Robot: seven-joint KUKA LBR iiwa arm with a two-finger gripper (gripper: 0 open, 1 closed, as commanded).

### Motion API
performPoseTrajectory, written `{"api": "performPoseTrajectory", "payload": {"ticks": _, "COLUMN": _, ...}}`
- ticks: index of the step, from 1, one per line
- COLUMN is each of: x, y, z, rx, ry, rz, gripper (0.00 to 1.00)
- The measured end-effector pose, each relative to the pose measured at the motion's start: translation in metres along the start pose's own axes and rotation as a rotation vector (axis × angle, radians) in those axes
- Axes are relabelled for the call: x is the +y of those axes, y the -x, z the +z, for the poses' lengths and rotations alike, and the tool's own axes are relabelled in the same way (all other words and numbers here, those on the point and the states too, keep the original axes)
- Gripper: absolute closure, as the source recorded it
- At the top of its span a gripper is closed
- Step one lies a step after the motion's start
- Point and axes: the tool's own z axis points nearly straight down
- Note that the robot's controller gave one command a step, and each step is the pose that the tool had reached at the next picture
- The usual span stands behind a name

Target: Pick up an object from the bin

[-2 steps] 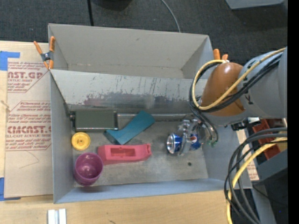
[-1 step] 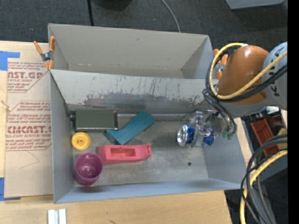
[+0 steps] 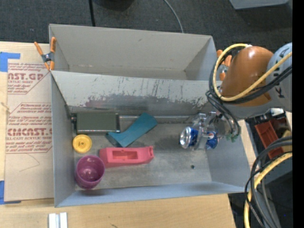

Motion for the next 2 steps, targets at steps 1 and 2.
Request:
{"api": "performPoseTrajectory", "payload": {"ticks": 1, "x": 0.000, "y": -0.001, "z": -0.001, "rx": 0.002, "ry": 0.000, "rz": 0.002, "gripper": 1.00}}
{"api": "performPoseTrajectory", "payload": {"ticks": 2, "x": 0.003, "y": 0.005, "z": -0.043, "rx": -0.006, "ry": 0.000, "rz": -0.016, "gripper": 1.00}}
